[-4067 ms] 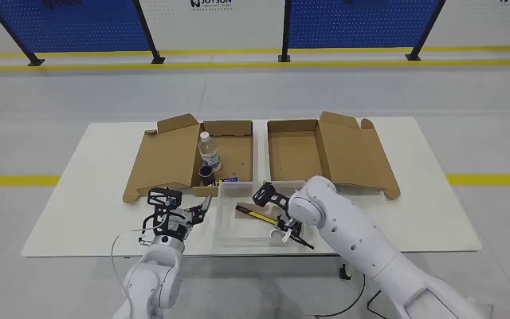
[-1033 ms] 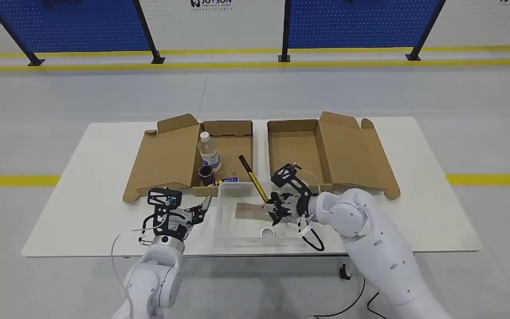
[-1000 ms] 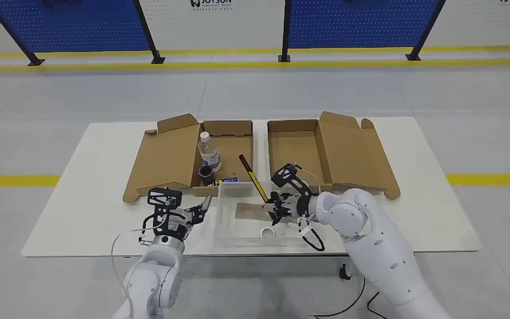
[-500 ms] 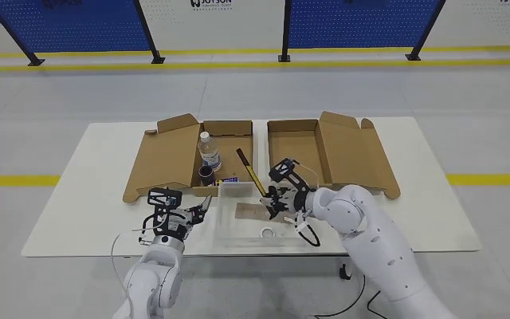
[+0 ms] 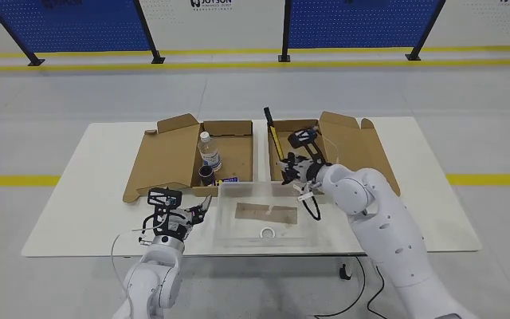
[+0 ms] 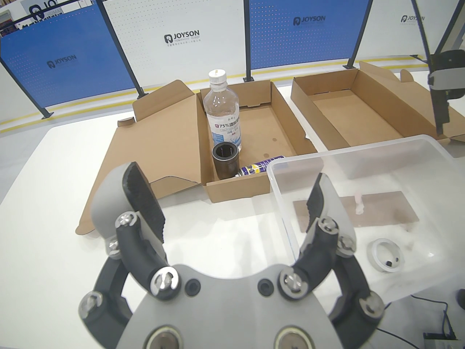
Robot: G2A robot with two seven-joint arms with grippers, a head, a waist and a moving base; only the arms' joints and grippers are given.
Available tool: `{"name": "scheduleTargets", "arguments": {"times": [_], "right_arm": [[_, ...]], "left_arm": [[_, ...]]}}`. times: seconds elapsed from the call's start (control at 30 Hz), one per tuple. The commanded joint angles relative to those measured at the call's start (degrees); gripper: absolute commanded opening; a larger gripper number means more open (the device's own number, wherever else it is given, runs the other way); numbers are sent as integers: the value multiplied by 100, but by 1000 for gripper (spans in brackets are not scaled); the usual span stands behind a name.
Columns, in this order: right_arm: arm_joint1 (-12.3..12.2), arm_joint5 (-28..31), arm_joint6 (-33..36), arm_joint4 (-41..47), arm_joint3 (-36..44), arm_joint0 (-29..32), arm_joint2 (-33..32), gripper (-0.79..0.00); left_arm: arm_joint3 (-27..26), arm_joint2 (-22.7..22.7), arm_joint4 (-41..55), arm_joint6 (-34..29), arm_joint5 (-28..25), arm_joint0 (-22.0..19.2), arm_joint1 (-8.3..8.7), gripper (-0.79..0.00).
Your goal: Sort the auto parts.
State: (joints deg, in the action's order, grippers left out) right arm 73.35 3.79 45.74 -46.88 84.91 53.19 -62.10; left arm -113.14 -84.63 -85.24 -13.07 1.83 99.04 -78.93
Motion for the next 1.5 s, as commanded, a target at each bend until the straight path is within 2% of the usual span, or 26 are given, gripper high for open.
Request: {"name": "scheduleTargets", "arguments": {"times": [0.0, 0.3, 0.7, 0.8, 1.47], "right_arm": [[23, -187, -41, 16, -136, -86, 29, -785], [156, -718, -144, -129, -841, -554, 353, -785], [341, -2137, -429, -255, -1824, -879, 486, -785], [368, -2320, -485, -235, -2039, -930, 462, -785], [567, -2379, -509, -61, -3209, -1226, 590, -785]], "left_arm": [[0, 0, 0, 0, 0, 0, 0, 0], [0, 0, 0, 0, 0, 0, 0, 0], [0, 0, 0, 0, 0, 0, 0, 0], [0, 0, 0, 0, 0, 0, 0, 0], [0, 0, 0, 0, 0, 0, 0, 0]]}}
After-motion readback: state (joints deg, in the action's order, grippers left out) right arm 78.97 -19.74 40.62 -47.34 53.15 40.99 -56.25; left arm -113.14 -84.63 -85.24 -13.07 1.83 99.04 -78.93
